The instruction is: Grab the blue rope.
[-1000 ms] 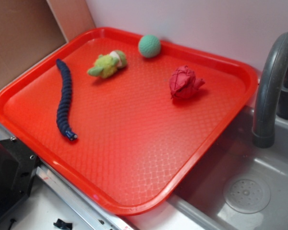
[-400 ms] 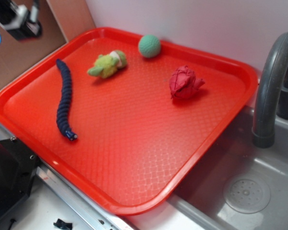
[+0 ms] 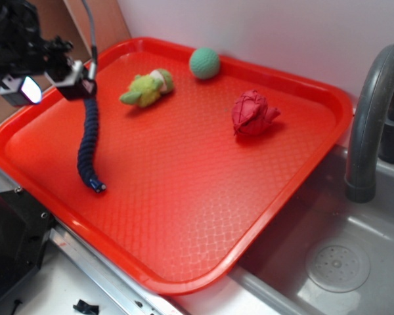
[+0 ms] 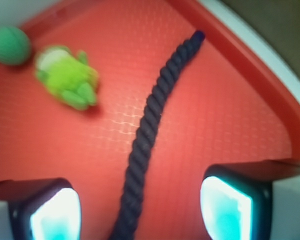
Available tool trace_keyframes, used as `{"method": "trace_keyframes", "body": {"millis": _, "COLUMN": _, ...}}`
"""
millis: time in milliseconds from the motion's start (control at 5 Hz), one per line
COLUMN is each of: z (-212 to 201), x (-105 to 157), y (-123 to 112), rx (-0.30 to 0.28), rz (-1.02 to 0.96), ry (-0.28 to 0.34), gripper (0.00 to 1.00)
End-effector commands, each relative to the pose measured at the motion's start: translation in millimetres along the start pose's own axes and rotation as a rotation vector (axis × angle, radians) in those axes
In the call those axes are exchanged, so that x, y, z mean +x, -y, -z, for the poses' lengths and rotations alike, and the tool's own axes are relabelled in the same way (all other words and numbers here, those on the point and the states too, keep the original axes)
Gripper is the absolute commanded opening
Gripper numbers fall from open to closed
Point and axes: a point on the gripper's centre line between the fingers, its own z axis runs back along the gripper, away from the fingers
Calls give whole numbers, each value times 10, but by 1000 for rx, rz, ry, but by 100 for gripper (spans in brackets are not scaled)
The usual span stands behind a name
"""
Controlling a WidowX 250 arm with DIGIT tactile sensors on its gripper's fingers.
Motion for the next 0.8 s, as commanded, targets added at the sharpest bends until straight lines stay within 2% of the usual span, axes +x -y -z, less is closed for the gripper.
{"method": "trace_keyframes", "body": {"millis": 0, "z": 438, "x": -4, "y": -24, "rx": -30, "rz": 91, "ry": -54, "gripper": 100}}
{"method": "trace_keyframes", "body": {"millis": 200, "z": 530, "x": 8, "y": -9, "rx": -41, "rz": 128, "ry": -95, "gripper": 100}}
{"method": "trace_keyframes", "body": {"millis": 400, "z": 574, "x": -10, "y": 43, "rx": 33, "rz": 169, "ry": -106, "gripper": 100}}
{"method": "trace_keyframes", "body": {"millis": 600, "z": 595, "x": -30, "y": 59, "rx": 57, "rz": 164, "ry": -114, "gripper": 95}}
